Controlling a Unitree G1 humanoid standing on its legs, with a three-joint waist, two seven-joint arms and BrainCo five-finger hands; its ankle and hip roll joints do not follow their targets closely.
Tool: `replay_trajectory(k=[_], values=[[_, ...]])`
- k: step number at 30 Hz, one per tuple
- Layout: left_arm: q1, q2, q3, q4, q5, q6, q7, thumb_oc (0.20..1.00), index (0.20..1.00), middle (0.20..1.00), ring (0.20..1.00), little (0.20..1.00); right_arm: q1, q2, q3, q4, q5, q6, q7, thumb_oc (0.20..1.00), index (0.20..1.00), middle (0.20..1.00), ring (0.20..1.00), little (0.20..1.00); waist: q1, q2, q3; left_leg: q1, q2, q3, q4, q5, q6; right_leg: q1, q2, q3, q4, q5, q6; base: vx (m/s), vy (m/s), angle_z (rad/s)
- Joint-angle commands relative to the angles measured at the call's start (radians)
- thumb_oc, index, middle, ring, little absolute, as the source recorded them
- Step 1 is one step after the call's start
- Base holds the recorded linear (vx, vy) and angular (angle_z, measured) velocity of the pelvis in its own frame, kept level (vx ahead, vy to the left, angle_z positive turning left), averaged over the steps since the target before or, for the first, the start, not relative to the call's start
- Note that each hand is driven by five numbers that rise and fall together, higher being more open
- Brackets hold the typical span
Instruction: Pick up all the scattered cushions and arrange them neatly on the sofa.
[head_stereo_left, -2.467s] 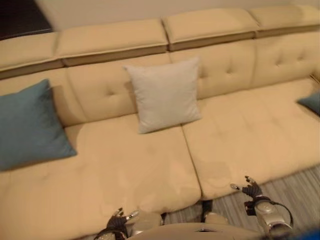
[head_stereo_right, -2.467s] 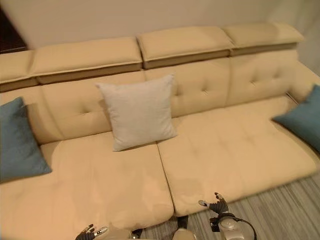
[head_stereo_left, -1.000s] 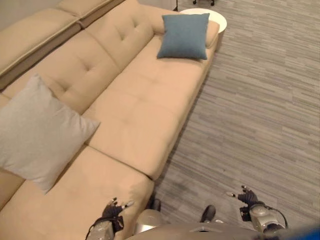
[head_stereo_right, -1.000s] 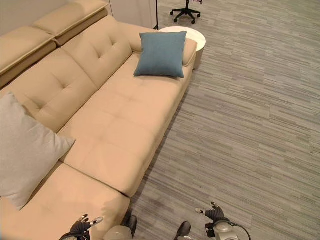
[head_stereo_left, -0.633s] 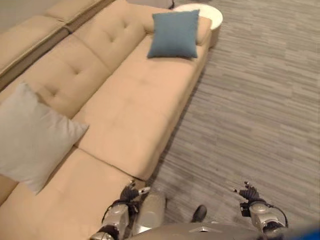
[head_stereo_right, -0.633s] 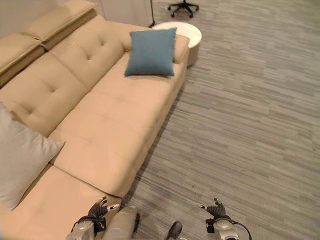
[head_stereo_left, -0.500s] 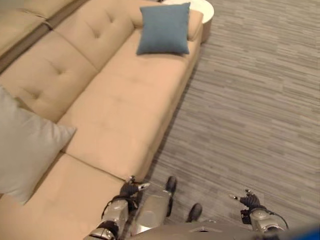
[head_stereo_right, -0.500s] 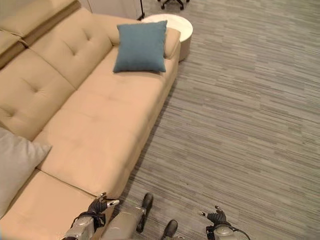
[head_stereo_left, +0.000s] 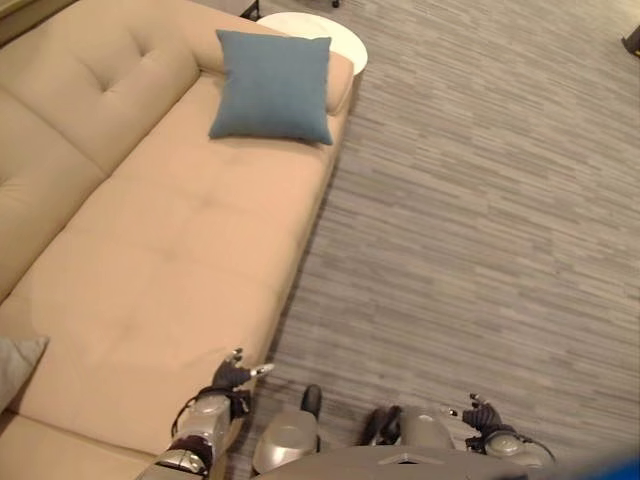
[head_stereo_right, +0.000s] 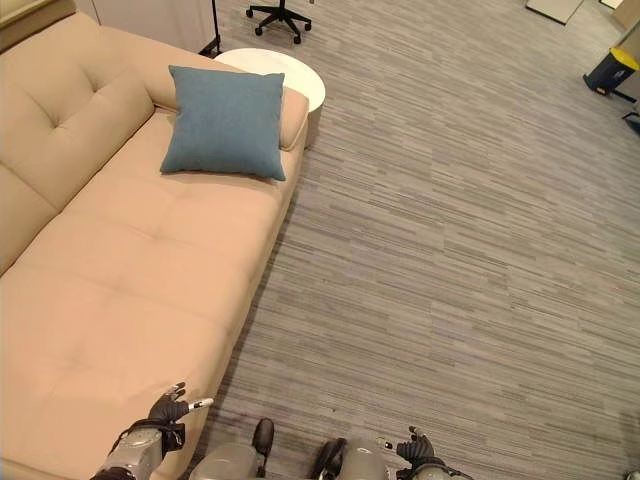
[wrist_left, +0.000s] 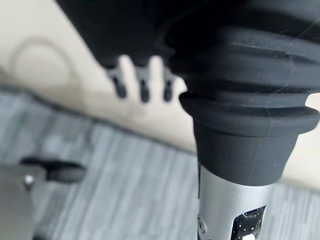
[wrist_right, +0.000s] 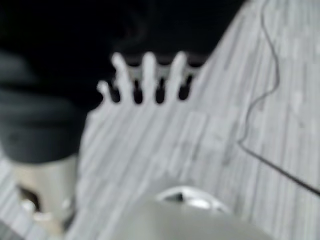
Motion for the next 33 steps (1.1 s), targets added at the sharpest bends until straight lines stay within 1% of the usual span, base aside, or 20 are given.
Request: replay_trajectory(k=[1, 5, 7, 9, 10, 11, 13, 14, 15, 16, 17, 19, 20, 21, 23, 26, 28, 29, 31, 33], values=[[-0.025, 0.007, 0.008, 0.037, 0.049, -0.034, 0.028, 1.000, 1.000, 1.000, 1.000, 1.000, -0.011, -0.034, -0.030, -0.013, 0.004, -0.008, -0.012, 1.000, 1.000, 1.000, 1.000, 1.000, -0.012, 0.022, -0.014, 0.054, 0.096, -0.133, 0.047, -0.116, -0.120, 0.036, 0.048, 0.024, -0.220, 0.180, 0.020, 0.57, -0.090, 0.36], [-0.021, 0.008, 0.009, 0.063, 0.061, -0.031, 0.023, 1.000, 1.000, 1.000, 1.000, 1.000, 0.012, -0.022, -0.039, 0.001, 0.035, -0.012, -0.005, 1.000, 1.000, 1.000, 1.000, 1.000, -0.036, -0.008, -0.069, 0.126, 0.135, -0.155, 0.080, -0.180, -0.153, 0.095, 0.098, 0.046, -0.246, 0.173, 0.001, 0.53, -0.090, 0.40], [-0.020, 0.011, 0.004, 0.068, 0.065, -0.028, 0.022, 1.000, 1.000, 1.000, 1.000, 1.000, 0.016, -0.015, -0.039, 0.015, 0.050, -0.013, -0.004, 1.000, 1.000, 1.000, 1.000, 1.000, -0.038, -0.004, -0.086, 0.133, 0.161, -0.151, 0.120, -0.163, -0.170, 0.117, 0.123, 0.039, -0.245, 0.166, -0.012, 0.31, -0.091, 0.38], [-0.033, 0.023, -0.015, 0.056, 0.070, -0.027, 0.007, 1.000, 1.000, 1.000, 1.000, 1.000, 0.009, -0.013, -0.050, 0.044, 0.087, -0.013, -0.010, 1.000, 1.000, 1.000, 1.000, 1.000, -0.031, -0.010, -0.082, 0.040, 0.181, -0.126, 0.328, -0.106, -0.197, 0.164, 0.149, 0.024, -0.260, 0.152, -0.042, 0.22, -0.122, 0.17], [-0.042, 0.027, -0.026, 0.046, 0.069, -0.029, 0.005, 1.000, 1.000, 1.000, 1.000, 1.000, 0.002, -0.018, -0.055, 0.054, 0.109, -0.012, -0.010, 1.000, 1.000, 1.000, 1.000, 1.000, -0.025, -0.022, -0.071, -0.038, 0.190, -0.097, 0.458, -0.082, -0.190, 0.181, 0.147, 0.015, -0.266, 0.145, -0.057, 0.21, -0.182, -0.06], [-0.086, 0.032, -0.049, 0.023, 0.052, -0.030, 0.003, 1.000, 1.000, 1.000, 1.000, 1.000, -0.038, -0.026, -0.053, 0.090, 0.131, 0.003, -0.017, 1.000, 1.000, 1.000, 1.000, 1.000, 0.012, -0.049, -0.023, -0.209, 0.189, -0.022, 0.639, -0.115, -0.138, 0.227, 0.154, 0.008, -0.296, 0.115, -0.085, 0.12, -0.123, -0.09], [-0.088, 0.032, -0.049, 0.024, 0.051, -0.030, 0.003, 1.000, 1.000, 1.000, 1.000, 1.000, -0.040, -0.026, -0.054, 0.091, 0.131, 0.002, -0.017, 1.000, 1.000, 1.000, 1.000, 1.000, 0.014, -0.046, -0.023, -0.213, 0.193, -0.023, 0.648, -0.121, -0.138, 0.226, 0.157, 0.008, -0.296, 0.115, -0.085, 0.10, -0.027, -0.06], [-0.117, 0.019, -0.063, 0.015, 0.044, -0.030, 0.005, 1.000, 1.000, 1.000, 1.000, 1.000, -0.061, -0.028, -0.055, 0.102, 0.139, 0.005, -0.021, 1.000, 1.000, 1.000, 1.000, 1.000, 0.033, -0.056, -0.012, -0.279, 0.137, -0.011, 0.582, -0.167, -0.127, 0.250, 0.161, 0.017, -0.327, 0.101, -0.076, 0.21, 0.054, -0.20], [-0.129, 0.009, -0.075, 0.012, 0.044, -0.030, 0.010, 1.000, 1.000, 1.000, 1.000, 1.000, -0.064, -0.028, -0.054, 0.105, 0.141, 0.000, -0.031, 1.000, 1.000, 1.000, 1.000, 1.000, 0.037, -0.057, -0.011, -0.288, 0.119, -0.002, 0.499, -0.168, -0.127, 0.252, 0.158, 0.010, -0.337, 0.093, -0.070, 0.41, 0.147, -0.28], [-0.142, -0.004, -0.085, 0.007, 0.046, -0.025, 0.014, 1.000, 1.000, 1.000, 1.000, 1.000, -0.067, -0.031, -0.047, 0.101, 0.132, -0.009, -0.040, 1.000, 1.000, 1.000, 1.000, 1.000, 0.051, -0.043, -0.020, -0.315, 0.083, 0.015, 0.355, -0.100, -0.130, 0.266, 0.184, 0.014, -0.348, 0.071, -0.063, 0.29, 0.122, -0.10], [-0.141, -0.005, -0.086, 0.007, 0.046, -0.025, 0.015, 1.000, 1.000, 1.000, 1.000, 1.000, -0.067, -0.032, -0.047, 0.101, 0.132, -0.009, -0.040, 1.000, 1.000, 1.000, 1.000, 1.000, 0.051, -0.045, -0.020, -0.309, 0.081, 0.016, 0.344, -0.095, -0.130, 0.267, 0.182, 0.014, -0.348, 0.070, -0.063, 0.34, 0.145, -0.05], [-0.143, -0.007, -0.092, -0.001, 0.050, -0.020, 0.018, 1.000, 1.000, 1.000, 1.000, 1.000, -0.058, -0.033, -0.041, 0.097, 0.123, -0.009, -0.043, 1.000, 1.000, 1.000, 1.000, 1.000, 0.066, -0.026, -0.030, -0.326, 0.073, 0.040, 0.209, 0.011, -0.147, 0.295, 0.217, 0.019, -0.348, 0.041, -0.065, 0.28, 0.105, -0.02], [-0.141, -0.007, -0.092, -0.001, 0.047, -0.021, 0.015, 1.000, 1.000, 1.000, 1.000, 1.000, -0.056, -0.027, -0.030, 0.095, 0.111, -0.007, -0.039, 1.000, 1.000, 1.000, 1.000, 1.000, 0.078, -0.028, -0.029, -0.312, 0.056, 0.022, 0.192, 0.014, -0.151, 0.309, 0.228, 0.037, -0.348, 0.037, -0.065, 0.39, 0.186, 0.06], [-0.128, -0.004, -0.087, 0.008, 0.046, -0.020, 0.017, 1.000, 1.000, 1.000, 1.000, 1.000, -0.051, -0.015, -0.011, 0.094, 0.081, -0.003, -0.034, 1.000, 1.000, 1.000, 1.000, 1.000, 0.092, -0.041, -0.031, -0.285, 0.001, -0.064, 0.183, 0.010, -0.137, 0.323, 0.240, 0.066, -0.326, 0.025, -0.070, 0.31, 0.156, 0.06], [-0.123, 0.003, -0.087, 0.011, 0.039, -0.017, 0.015, 1.000, 1.000, 1.000, 1.000, 1.000, -0.054, -0.015, -0.009, 0.090, 0.074, -0.005, -0.038, 1.000, 1.000, 1.000, 1.000, 1.000, 0.090, -0.046, -0.034, -0.280, -0.001, -0.083, 0.181, 0.022, -0.140, 0.318, 0.240, 0.062, -0.288, 0.007, -0.070, 0.22, 0.123, -0.13], [-0.113, 0.020, -0.071, 0.010, 0.036, -0.015, 0.016, 1.000, 1.000, 1.000, 1.000, 1.000, -0.053, -0.005, 0.012, 0.072, 0.043, 0.001, -0.019, 1.000, 1.000, 1.000, 1.000, 1.000, 0.096, -0.054, -0.047, -0.227, 0.006, -0.088, 0.147, 0.008, -0.114, 0.310, 0.230, 0.062, -0.182, -0.009, -0.053, 0.21, 0.177, -0.27], [-0.101, 0.040, -0.057, 0.008, 0.034, -0.009, 0.016, 1.000, 1.000, 1.000, 1.000, 1.000, -0.067, 0.003, 0.029, 0.045, 0.013, 0.009, 0.004, 1.000, 1.000, 1.000, 1.000, 1.000, 0.069, -0.028, -0.036, -0.164, 0.031, -0.102, 0.132, 0.003, -0.086, 0.205, 0.198, 0.075, 0.101, 0.054, -0.006, 0.18, 0.236, -0.60], [-0.101, 0.043, -0.058, 0.009, 0.039, -0.012, 0.020, 1.000, 1.000, 1.000, 1.000, 1.000, -0.067, 0.002, 0.032, 0.034, 0.002, 0.007, 0.003, 1.000, 1.000, 1.000, 1.000, 1.000, 0.052, -0.011, -0.030, -0.136, 0.044, -0.101, 0.109, -0.004, -0.076, 0.160, 0.187, 0.069, 0.168, 0.080, 0.007, 0.13, 0.186, -0.61], [-0.096, 0.041, -0.056, 0.005, 0.037, -0.014, 0.021, 1.000, 1.000, 1.000, 1.000, 1.000, -0.067, 0.003, 0.033, 0.027, 0.000, 0.008, 0.006, 1.000, 1.000, 1.000, 1.000, 1.000, 0.041, -0.002, -0.029, -0.108, 0.051, -0.097, 0.083, -0.007, -0.071, 0.137, 0.165, 0.056, 0.188, 0.085, 0.009, 0.12, 0.087, -0.08], [-0.082, 0.034, -0.045, 0.005, 0.038, -0.020, 0.025, 1.000, 1.000, 1.000, 1.000, 1.000, -0.065, 0.006, 0.048, 0.005, -0.021, 0.006, 0.009, 1.000, 1.000, 1.000, 1.000, 1.000, 0.024, 0.006, -0.022, -0.059, 0.050, -0.121, 0.045, -0.026, -0.071, 0.125, 0.127, 0.074, 0.024, 0.062, -0.016, 0.26, -0.001, -0.12]])
